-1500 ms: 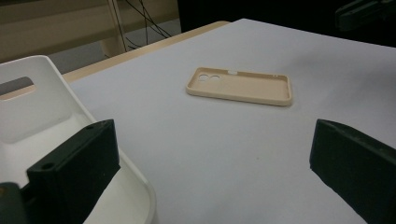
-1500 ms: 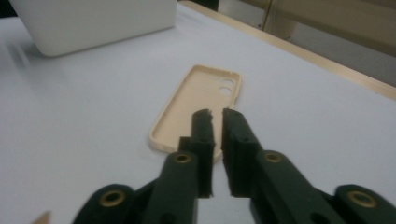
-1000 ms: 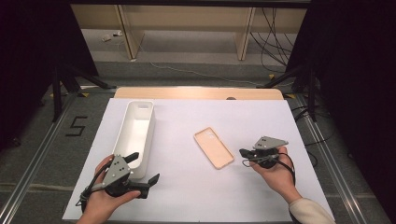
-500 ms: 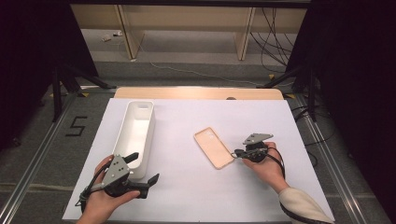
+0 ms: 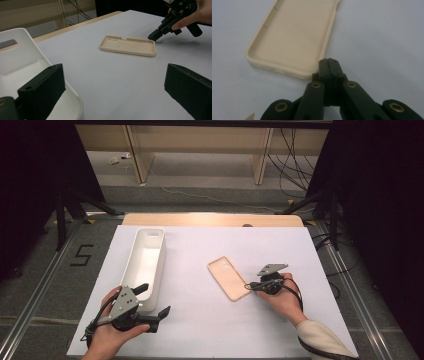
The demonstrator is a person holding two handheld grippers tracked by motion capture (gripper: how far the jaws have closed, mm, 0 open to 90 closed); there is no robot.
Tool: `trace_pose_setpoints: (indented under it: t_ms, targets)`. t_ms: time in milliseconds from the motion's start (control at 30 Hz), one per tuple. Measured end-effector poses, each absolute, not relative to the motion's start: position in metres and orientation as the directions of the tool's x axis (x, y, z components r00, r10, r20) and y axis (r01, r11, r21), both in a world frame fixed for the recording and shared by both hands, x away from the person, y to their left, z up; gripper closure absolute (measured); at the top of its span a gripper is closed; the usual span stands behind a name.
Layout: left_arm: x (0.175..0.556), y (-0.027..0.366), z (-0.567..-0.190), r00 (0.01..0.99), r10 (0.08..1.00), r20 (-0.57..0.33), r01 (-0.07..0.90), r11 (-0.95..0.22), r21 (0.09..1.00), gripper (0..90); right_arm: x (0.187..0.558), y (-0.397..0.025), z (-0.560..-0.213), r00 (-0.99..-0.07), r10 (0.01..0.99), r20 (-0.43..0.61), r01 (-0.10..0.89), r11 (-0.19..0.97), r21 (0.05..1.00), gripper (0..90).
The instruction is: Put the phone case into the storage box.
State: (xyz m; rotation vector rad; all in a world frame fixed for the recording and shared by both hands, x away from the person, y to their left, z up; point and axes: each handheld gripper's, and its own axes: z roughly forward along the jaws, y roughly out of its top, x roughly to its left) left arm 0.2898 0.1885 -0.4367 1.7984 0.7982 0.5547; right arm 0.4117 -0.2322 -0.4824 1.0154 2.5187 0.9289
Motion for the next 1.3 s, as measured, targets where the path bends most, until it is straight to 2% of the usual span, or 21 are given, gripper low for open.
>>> trace_pose_setpoints:
  t_ms: [1300]
  targets:
    - [0.290, 0.189, -0.437, 0.671, 0.741, -0.001, 0.257, -0.232, 0.938, 2.8, 0.392, -0.203, -0.481, -0.792, 0.610, -0.008, 0.471, 0.620, 0.627, 90.0]
